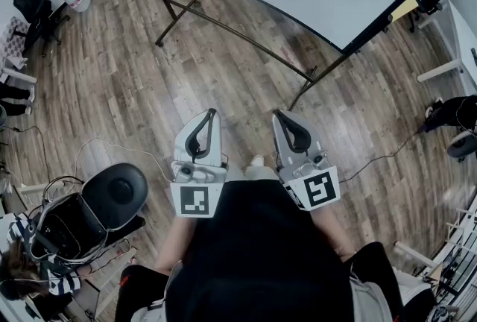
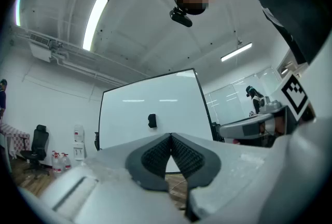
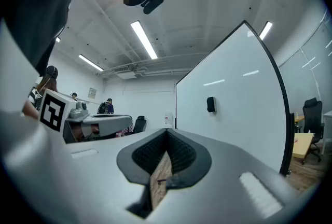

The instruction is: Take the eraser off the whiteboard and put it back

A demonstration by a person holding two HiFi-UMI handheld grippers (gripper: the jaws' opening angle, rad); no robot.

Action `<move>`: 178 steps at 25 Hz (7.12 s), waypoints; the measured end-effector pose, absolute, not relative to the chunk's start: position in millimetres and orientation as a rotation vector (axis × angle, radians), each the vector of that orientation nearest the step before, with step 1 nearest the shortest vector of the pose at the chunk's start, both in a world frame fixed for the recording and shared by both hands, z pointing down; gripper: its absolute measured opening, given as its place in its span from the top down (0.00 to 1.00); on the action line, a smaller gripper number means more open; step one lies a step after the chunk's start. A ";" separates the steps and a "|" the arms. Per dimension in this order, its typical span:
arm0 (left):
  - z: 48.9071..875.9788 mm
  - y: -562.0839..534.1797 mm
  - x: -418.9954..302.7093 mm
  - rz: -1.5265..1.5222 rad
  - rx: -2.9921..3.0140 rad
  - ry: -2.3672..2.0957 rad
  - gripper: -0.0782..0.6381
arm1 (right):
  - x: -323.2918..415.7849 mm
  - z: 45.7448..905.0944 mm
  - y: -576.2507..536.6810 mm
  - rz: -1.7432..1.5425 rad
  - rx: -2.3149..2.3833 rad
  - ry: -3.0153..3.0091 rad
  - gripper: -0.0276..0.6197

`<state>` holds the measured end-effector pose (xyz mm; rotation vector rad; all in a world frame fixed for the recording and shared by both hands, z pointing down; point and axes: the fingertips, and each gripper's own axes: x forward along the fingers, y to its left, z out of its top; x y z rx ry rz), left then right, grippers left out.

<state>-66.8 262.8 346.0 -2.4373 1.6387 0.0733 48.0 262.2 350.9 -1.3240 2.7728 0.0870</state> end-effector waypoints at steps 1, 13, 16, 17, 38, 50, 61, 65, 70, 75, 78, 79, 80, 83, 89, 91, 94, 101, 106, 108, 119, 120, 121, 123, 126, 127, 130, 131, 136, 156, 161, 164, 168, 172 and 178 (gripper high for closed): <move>342.2 263.3 -68.6 0.070 -2.437 1.643 0.89 | 45.1 347.7 263.1 0.095 -1.319 2.773 0.96; 336.1 270.6 -41.7 0.013 -2.436 1.615 0.89 | 52.9 343.4 273.6 0.034 -1.289 2.783 0.96; 335.7 270.3 -27.7 0.028 -2.439 1.599 0.89 | 64.9 346.7 274.6 0.025 -1.301 2.785 0.96; 336.0 268.6 -24.0 0.032 -2.442 1.604 0.89 | 69.6 347.4 273.2 0.019 -1.307 2.788 0.96; 338.2 225.6 -2.9 -0.007 -2.434 1.649 0.89 | 103.6 351.9 238.4 0.026 -1.311 2.772 0.95; 345.0 157.3 -2.6 -0.006 -2.486 1.596 0.89 | 101.3 361.9 179.1 0.011 -1.374 2.768 0.95; 333.8 51.9 -20.3 0.058 -2.527 1.550 0.89 | 81.9 356.6 87.3 0.036 -1.446 2.763 0.95; 330.7 15.6 -30.0 0.050 -2.537 1.498 0.89 | 76.0 355.2 50.8 0.047 -1.512 2.735 0.95; 329.2 -27.5 -43.8 0.044 -2.560 1.454 0.89 | 59.4 357.9 7.2 0.064 -1.564 2.709 0.95; 326.8 -65.3 -54.2 0.031 -2.573 1.383 0.89 | 40.9 353.9 -21.1 0.112 -1.605 2.676 0.95; 325.8 -86.3 -56.8 0.043 -2.607 1.401 0.89 | 37.3 351.3 -33.9 0.112 -1.632 2.663 0.95; 325.7 -90.9 -54.7 0.036 -2.617 1.397 0.89 | 38.6 351.1 -36.5 0.111 -1.640 2.659 0.95; 325.9 -94.9 -51.6 0.024 -2.625 1.390 0.89 | 40.5 351.2 -38.5 0.112 -1.649 2.656 0.95; 323.2 -109.9 -42.5 0.022 -2.630 1.374 0.89 | 45.2 354.6 -44.6 0.121 -1.673 2.656 0.95; 307.2 -146.1 -28.3 0.059 -2.625 1.385 0.89 | 52.8 362.2 -68.1 0.091 -1.670 2.679 0.95; 301.7 -154.2 -24.6 0.070 -2.626 1.398 0.84 | 55.2 361.9 -76.9 0.086 -1.654 2.698 0.95; 293.8 -169.9 -20.3 0.081 -2.615 1.426 0.82 | 58.5 356.6 -93.2 0.086 -1.619 2.721 0.95; 282.0 -204.8 -15.0 0.109 -2.632 1.480 0.70 | 62.5 360.0 -127.1 0.078 -1.557 2.769 0.95; 276.0 -224.7 -12.4 0.077 -2.640 1.504 0.62 | 63.1 364.1 -139.3 0.068 -1.532 2.796 0.95; 274.3 -233.1 -10.7 0.074 -2.639 1.507 0.58 | 63.3 368.0 -143.9 0.040 -1.533 2.817 0.95; 260.7 -271.9 -1.8 0.107 -2.646 1.488 0.53 | 70.8 375.1 -175.1 0.006 -1.569 2.812 0.95; 259.2 -274.8 -0.4 0.108 -2.650 1.484 0.52 | 71.7 375.4 -177.7 0.006 -1.573 2.813 0.95; 257.7 -277.5 1.5 0.110 -2.653 1.480 0.51 | 73.2 375.8 -180.1 0.007 -1.577 2.813 0.95; 256.1 -281.7 5.7 0.105 -2.651 1.475 0.50 | 77.6 376.3 -183.1 0.015 -1.585 2.808 0.95; 257.2 -284.8 11.2 0.086 -2.653 1.478 0.50 | 83.7 375.9 -183.2 0.029 -1.592 2.788 0.95; 257.7 -285.7 12.3 0.081 -2.655 1.478 0.50 | 84.7 375.6 -183.0 0.038 -1.592 2.781 0.95; 258.3 -291.5 14.3 0.080 -2.657 1.476 0.50 | 84.7 375.9 -185.0 0.027 -1.599 2.782 0.95; 258.3 -293.9 14.7 0.086 -2.658 1.474 0.50 | 84.7 376.7 -186.1 0.019 -1.604 2.783 0.95; 261.6 -300.2 15.6 0.099 -2.663 1.482 0.50 | 90.7 380.6 -187.3 0.012 -1.634 2.772 0.95; 260.7 -302.0 19.4 0.149 -2.723 1.470 0.57 | 99.8 383.6 -181.9 -0.008 -1.667 2.755 0.95; 261.1 -291.8 15.8 0.145 -2.720 1.473 0.57 | 102.4 382.2 -175.2 0.011 -1.670 2.733 0.95; 261.7 -285.6 12.1 0.154 -2.711 1.475 0.57 | 102.2 381.5 -171.7 0.008 -1.666 2.735 0.95; 260.2 -276.9 -2.0 0.176 -2.692 1.501 0.57 | 97.1 381.8 -167.7 0.007 -1.657 2.744 0.95; 253.6 -263.1 -18.8 0.171 -2.657 1.521 0.57 | 90.6 379.3 -158.6 0.027 -1.643 2.747 0.95; 252.6 -237.5 -42.3 0.160 -2.631 1.531 0.57 | 77.2 376.2 -147.1 0.021 -1.622 2.761 0.95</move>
